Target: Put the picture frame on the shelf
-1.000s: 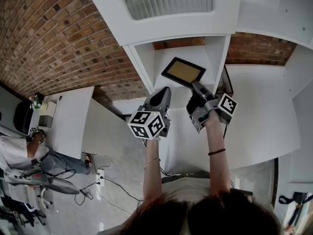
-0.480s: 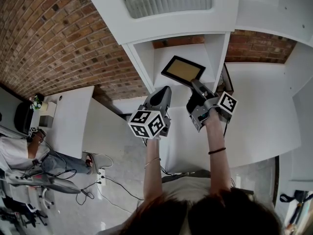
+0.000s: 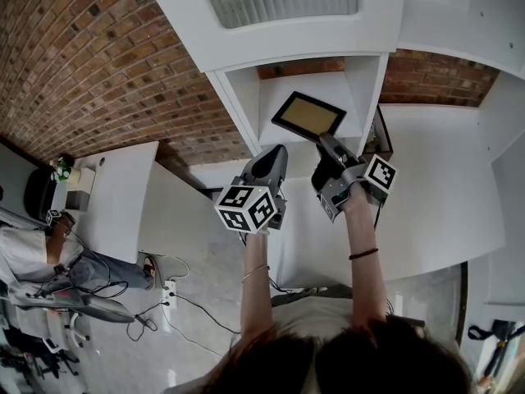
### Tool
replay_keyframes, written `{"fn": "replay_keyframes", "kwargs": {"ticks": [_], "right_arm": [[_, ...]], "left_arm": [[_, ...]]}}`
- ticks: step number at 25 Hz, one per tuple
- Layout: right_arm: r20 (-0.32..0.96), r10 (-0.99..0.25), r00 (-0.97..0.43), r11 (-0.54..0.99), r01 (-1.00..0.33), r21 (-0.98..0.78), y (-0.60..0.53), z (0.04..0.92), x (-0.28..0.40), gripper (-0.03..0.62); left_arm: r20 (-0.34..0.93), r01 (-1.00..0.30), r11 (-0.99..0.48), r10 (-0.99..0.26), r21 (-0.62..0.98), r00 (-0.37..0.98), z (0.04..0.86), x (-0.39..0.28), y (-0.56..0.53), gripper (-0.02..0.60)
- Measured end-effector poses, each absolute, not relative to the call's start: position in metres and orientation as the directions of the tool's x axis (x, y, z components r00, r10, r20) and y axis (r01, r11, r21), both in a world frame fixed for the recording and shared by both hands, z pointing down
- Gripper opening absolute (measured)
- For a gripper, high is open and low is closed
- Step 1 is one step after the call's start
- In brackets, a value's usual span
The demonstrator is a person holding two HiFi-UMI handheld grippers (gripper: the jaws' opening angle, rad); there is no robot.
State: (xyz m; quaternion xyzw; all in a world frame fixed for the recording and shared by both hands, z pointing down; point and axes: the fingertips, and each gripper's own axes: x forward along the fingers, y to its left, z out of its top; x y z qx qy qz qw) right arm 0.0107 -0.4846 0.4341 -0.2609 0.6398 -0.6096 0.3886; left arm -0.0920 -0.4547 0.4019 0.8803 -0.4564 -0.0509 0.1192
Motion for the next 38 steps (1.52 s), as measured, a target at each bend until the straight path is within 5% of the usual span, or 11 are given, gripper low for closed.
{"fn": "replay_keyframes", "kwargs": {"ticks": [38], "right_arm": [[-0.208, -0.762, -0.613, 0.116, 0.187, -0.975, -0.438, 0.438, 0.003, 0.097]], "left_arm": [[0.008, -0.794, -0.549, -0.821, 0.262, 0.57, 0.398, -0.085, -0.409, 0.011]]}}
